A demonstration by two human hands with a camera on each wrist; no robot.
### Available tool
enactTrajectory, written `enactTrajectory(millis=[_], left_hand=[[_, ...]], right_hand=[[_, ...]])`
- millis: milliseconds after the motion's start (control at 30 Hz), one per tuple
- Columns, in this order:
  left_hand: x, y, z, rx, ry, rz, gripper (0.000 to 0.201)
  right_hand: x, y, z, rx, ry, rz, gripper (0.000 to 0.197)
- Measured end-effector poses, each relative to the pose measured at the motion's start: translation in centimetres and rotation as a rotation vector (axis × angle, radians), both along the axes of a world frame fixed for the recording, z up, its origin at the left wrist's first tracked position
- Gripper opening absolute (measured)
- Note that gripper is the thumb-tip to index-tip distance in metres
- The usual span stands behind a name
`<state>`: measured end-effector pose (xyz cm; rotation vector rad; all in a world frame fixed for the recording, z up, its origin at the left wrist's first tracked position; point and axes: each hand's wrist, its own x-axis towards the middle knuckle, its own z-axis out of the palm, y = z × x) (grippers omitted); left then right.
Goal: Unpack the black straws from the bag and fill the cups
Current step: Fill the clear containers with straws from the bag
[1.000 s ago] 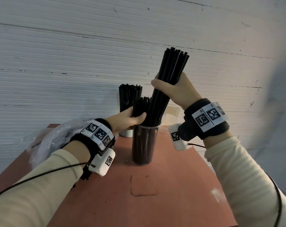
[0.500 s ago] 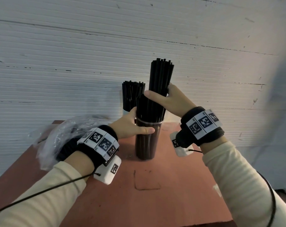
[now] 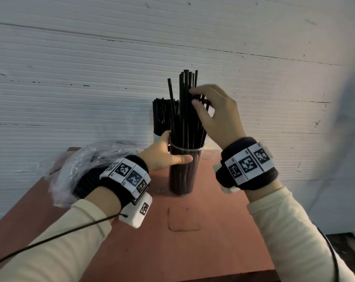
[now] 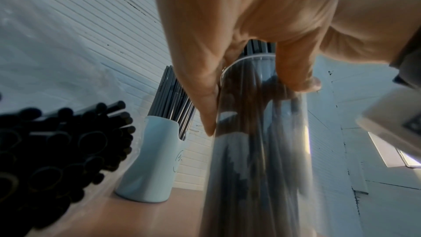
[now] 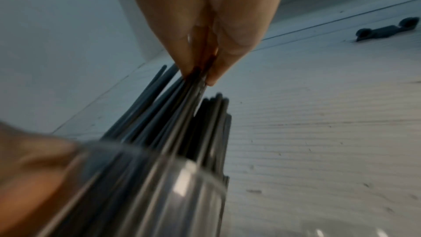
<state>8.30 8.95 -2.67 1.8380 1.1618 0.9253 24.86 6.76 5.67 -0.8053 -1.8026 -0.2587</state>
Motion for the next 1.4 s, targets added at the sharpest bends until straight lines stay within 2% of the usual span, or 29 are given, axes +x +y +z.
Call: enactTrajectory(millis=[133, 267, 300, 400, 467, 567, 700, 833, 1000, 1167, 1300, 1400], left_hand=[[0.0, 0.1, -0.2, -0.01, -0.031, -0.003, 0.11], [0.0, 0.1, -0.2, -0.011, -0.03, 0.001, 0.106], [0.1, 0.1, -0.2, -0.011, -0.031, -0.002, 0.107], [0.1, 0.0, -0.2, -0.006, -0.033, -0.011, 0.117], [0.0, 0.0, -0.2, -0.009, -0.032, -0.018, 0.124], [-0.1, 0.0, -0.2, -0.007, -0.042, -0.021, 0.121], [-0.1, 0.1, -0.3, -0.008, -0.049, -0.032, 0.127], [0.0, 0.2, -0.3, -0.005, -0.031, -0.015, 0.117], [0.0, 0.0, -0.1, -0.011, -0.026, 0.004, 0.106], [0.0, -0.2, -0.2, -0.015, -0.045, -0.006, 0.101], [0.0, -0.3, -0.2, -0.01, -0.04, 0.001, 0.095], [0.2, -0.6, 0.1, -0.014, -0.006, 0.001, 0.102]], right_hand=[[0.4, -0.4, -3.5, -0.057, 0.038, 0.024, 0.017], [0.2, -1.3, -2.9, -0.117, 0.085, 0.043, 0.018], [0.2, -1.2, -2.2, -0.129, 0.084, 0.038, 0.022], [0.3, -0.6, 0.5, -0.162, 0.032, 0.067, 0.051], [0.1, -0.1, 2.4, -0.172, -0.042, 0.103, 0.059], [-0.6, 0.6, 3.9, -0.172, -0.108, 0.127, 0.048], [-0.7, 0.5, 2.3, -0.174, -0.024, 0.163, 0.029], [0.0, 0.0, 0.3, -0.193, 0.051, 0.127, 0.027], [0.3, -0.6, -2.8, -0.199, -0.062, 0.03, 0.025], [0.3, -1.3, -5.0, -0.143, -0.117, 0.007, 0.034], [-0.1, -1.9, -4.5, -0.183, -0.16, -0.01, 0.047], [-0.5, -2.2, -3.6, -0.176, -0.171, 0.03, 0.056]])
